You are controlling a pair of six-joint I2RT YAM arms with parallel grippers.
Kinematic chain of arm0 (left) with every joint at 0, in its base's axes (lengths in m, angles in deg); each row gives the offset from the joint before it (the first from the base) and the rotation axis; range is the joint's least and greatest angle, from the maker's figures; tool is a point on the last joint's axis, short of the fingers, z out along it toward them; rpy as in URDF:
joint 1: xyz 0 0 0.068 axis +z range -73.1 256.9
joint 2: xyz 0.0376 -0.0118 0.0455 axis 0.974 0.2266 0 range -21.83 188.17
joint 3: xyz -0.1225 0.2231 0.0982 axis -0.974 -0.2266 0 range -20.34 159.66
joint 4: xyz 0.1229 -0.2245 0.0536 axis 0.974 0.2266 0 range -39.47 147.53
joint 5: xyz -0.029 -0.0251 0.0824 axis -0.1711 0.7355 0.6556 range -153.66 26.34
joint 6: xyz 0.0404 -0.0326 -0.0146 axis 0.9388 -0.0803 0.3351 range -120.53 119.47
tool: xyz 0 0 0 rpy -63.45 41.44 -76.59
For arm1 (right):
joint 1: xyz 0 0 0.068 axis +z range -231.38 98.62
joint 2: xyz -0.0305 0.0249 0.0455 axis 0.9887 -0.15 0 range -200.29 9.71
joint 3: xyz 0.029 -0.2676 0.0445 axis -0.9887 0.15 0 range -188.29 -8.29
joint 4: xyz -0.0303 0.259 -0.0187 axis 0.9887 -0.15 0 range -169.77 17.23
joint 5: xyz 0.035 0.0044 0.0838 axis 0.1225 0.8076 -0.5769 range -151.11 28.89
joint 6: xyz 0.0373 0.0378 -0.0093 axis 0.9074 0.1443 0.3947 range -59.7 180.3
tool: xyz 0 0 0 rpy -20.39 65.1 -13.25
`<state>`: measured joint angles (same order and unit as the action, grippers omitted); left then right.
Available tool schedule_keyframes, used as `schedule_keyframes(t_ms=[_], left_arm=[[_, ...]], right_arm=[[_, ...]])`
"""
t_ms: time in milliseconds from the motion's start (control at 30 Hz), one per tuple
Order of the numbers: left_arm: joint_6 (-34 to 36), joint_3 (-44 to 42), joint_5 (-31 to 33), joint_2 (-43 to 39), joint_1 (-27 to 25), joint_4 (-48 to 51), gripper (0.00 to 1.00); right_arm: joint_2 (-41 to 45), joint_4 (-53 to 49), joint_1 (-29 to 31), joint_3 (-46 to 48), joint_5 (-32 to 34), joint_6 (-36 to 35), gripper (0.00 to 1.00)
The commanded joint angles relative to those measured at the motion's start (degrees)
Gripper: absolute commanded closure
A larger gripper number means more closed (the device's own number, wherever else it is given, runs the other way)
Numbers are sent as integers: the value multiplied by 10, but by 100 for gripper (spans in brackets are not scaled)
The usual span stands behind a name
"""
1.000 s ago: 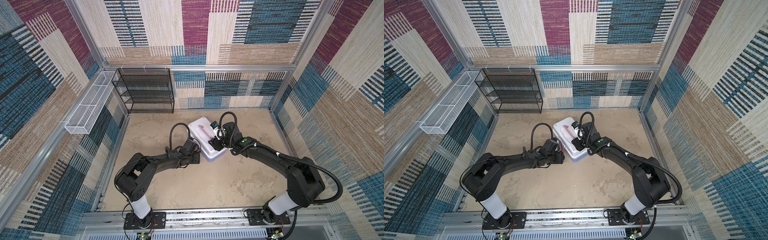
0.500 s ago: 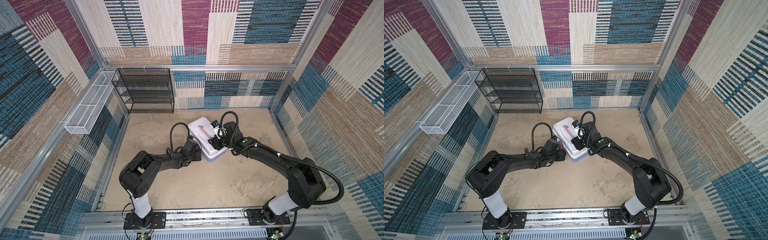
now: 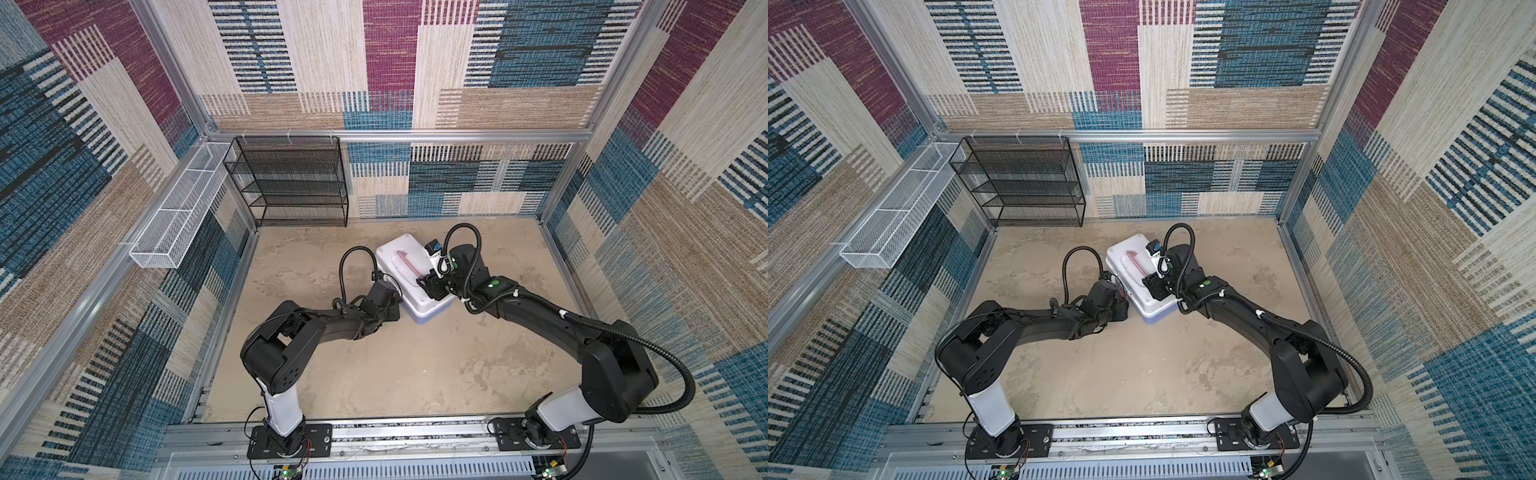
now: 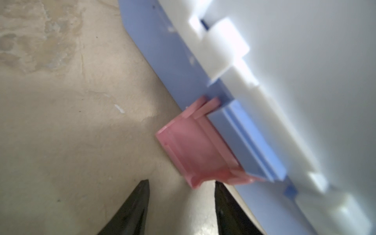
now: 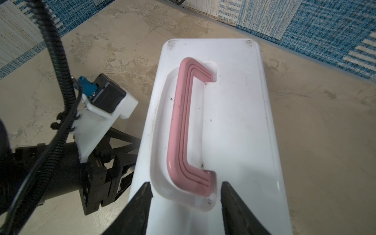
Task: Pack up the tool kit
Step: 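Push the pink latch nearest the left gripper toward the lid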
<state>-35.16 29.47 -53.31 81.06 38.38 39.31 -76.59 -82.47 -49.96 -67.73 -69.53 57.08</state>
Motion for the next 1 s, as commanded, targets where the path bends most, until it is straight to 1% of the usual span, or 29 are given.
schedule_keyframes(t_ms=[0, 200, 300, 467, 600, 733, 867, 967], left_arm=[[8, -4, 28, -7, 1, 7, 45], [14, -12, 44, -13, 1, -6, 45], [27, -20, 11, -16, 1, -42, 46], [46, -21, -37, -10, 0, -46, 46], [55, -48, -53, -26, 0, -61, 45], [64, -57, -36, -31, -1, -63, 43], [107, -72, -1, -26, -15, -129, 40], [127, -63, 21, -10, -20, -143, 39]], right_arm=[[5, 20, 0, 4, -2, 6, 43], [7, 21, 0, 8, -1, 9, 44], [8, 23, 0, 10, 0, 9, 44], [7, 23, 0, 11, 3, 10, 44], [7, 25, 0, 14, 5, 8, 43], [2, 28, 0, 13, 4, 8, 43], [-4, 29, 0, 10, 3, 7, 43], [-12, 21, 0, 4, 4, 6, 42]])
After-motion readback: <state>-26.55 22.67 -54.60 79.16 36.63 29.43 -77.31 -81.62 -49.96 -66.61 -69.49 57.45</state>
